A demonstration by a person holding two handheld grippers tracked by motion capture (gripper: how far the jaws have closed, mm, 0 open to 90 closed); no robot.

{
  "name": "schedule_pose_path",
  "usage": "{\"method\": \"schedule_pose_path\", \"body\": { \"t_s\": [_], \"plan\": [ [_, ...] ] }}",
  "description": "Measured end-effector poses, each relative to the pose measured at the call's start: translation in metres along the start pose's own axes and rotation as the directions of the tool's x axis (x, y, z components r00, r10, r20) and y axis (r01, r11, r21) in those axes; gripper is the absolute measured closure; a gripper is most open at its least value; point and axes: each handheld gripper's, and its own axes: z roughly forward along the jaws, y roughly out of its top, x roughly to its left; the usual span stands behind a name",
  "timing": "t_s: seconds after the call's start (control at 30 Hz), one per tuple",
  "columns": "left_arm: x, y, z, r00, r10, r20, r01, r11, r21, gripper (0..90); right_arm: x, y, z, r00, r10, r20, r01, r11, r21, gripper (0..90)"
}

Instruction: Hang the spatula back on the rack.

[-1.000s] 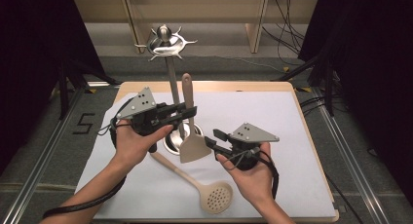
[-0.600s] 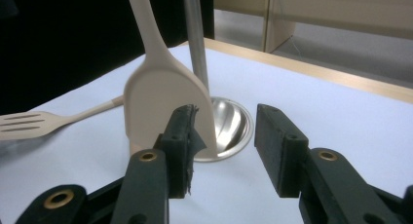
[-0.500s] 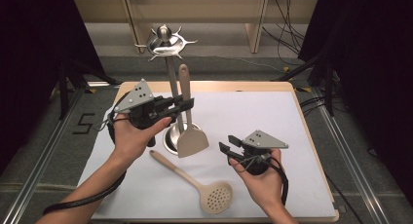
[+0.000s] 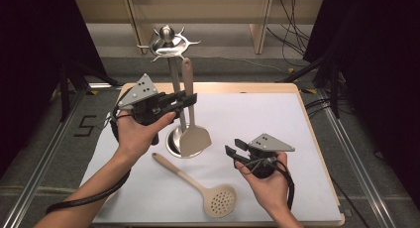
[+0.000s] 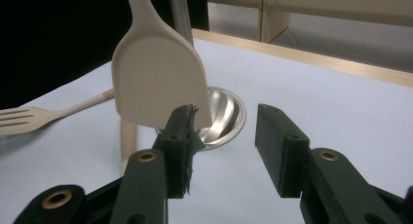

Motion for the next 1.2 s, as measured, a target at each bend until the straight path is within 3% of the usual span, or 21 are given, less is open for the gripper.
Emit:
{"method": "schedule_pose_path", "body": {
  "t_s": [0.6,0.83,0.93,1.0,1.17,1.2],
  "plan": [
    [0.006,0.000,0.008,0.9995,-0.015,-0.028,0.016,0.9997,0.019,75.3,0.000,-0.002,0.002,0.9998,0.021,0.005,-0.021,1.000,0.013,58.8],
    [0.009,-0.001,0.005,0.9993,-0.013,-0.035,0.014,0.9997,0.021,75.3,-0.002,-0.001,0.004,0.9999,0.005,-0.010,-0.005,1.000,-0.004,58.7],
    [0.010,-0.003,0.005,0.9990,-0.023,-0.039,0.024,0.9995,0.022,75.3,-0.003,-0.002,0.003,0.9999,-0.008,0.007,0.008,1.000,0.004,58.7],
    [0.011,-0.004,0.004,0.9989,-0.025,-0.040,0.026,0.9994,0.023,75.2,0.000,-0.003,0.005,0.9995,0.030,-0.006,-0.030,1.000,0.005,58.7],
    [0.014,-0.004,0.002,0.9982,-0.034,-0.049,0.035,0.9992,0.021,75.2,-0.002,-0.003,0.005,0.9999,-0.010,-0.006,0.010,1.000,0.016,58.6],
    [0.014,-0.004,0.002,0.9983,-0.032,-0.048,0.033,0.9993,0.020,75.3,0.001,-0.003,0.004,0.9992,0.041,-0.001,-0.041,0.999,0.032,58.5]
  ]
}}
